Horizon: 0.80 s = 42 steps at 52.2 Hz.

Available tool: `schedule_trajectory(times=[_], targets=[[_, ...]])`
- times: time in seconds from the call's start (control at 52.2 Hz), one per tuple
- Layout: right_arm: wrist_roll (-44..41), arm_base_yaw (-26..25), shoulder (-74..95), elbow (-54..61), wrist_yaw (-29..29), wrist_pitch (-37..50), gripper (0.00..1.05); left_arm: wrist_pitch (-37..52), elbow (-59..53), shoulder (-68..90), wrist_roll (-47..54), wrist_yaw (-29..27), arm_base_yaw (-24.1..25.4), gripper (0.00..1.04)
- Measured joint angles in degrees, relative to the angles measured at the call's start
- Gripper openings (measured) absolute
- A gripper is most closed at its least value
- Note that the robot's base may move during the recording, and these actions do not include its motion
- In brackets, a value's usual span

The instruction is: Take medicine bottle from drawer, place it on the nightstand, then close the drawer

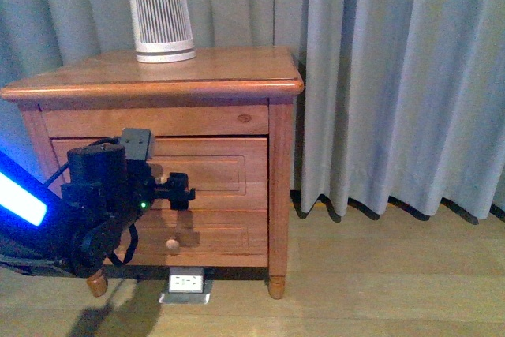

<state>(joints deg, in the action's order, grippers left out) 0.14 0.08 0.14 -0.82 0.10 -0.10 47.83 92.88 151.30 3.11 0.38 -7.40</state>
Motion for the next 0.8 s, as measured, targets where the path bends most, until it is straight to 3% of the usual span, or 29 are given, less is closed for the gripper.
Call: schedule_trajectory(times=[0.344, 0.804], targets=[[0.0, 0.0, 0.0, 0.0, 0.0, 0.0, 0.98, -0.9, 0.0, 0.0, -0.2, -0.5, -0.3, 0.28], [0.0, 0.0, 0.0, 0.0, 0.0, 0.0, 0.98, 1.0, -1.8, -0.3, -1.5, -0.7, -0.5, 0.25]])
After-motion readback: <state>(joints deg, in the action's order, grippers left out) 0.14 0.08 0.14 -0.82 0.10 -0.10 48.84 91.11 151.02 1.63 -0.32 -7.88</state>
